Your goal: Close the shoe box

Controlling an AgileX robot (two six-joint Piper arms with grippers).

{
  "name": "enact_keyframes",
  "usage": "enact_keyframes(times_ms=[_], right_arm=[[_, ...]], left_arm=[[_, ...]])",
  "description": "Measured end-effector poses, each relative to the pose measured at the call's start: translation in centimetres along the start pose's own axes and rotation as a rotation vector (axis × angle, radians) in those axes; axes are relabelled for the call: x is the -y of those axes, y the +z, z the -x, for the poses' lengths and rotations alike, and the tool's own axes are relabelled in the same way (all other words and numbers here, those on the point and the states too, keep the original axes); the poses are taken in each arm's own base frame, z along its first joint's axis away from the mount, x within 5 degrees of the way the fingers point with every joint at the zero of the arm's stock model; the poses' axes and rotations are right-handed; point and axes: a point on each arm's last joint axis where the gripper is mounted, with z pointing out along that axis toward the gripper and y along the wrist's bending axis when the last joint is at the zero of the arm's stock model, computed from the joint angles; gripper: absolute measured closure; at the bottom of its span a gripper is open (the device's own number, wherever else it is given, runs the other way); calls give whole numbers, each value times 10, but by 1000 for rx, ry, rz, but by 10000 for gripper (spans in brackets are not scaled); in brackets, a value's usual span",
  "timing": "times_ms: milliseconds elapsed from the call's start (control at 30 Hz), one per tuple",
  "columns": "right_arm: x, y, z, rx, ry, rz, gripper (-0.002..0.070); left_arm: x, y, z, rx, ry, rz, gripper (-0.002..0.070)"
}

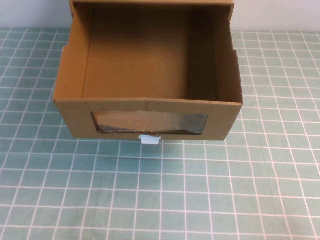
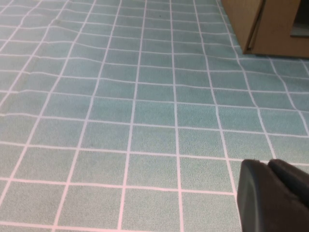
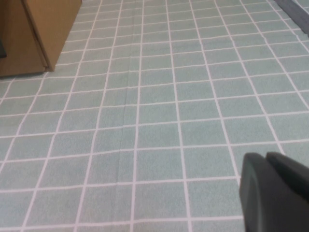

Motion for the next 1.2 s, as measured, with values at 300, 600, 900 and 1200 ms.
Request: enact_keyframes(times_ms=[300, 600, 900, 1200], right_arm=[[0, 0, 0, 0, 0, 0, 690], [0, 0, 0, 0, 0, 0, 690], [0, 0, 0, 0, 0, 0, 690], [-1, -1, 13, 138, 0, 8, 690]], left_arm=[[0, 0, 0, 0, 0, 0, 678], [-1, 0, 0, 0, 16, 7, 678], [-2, 0, 3, 31, 47, 18, 678], [-1, -1, 15, 171, 50, 14, 678]])
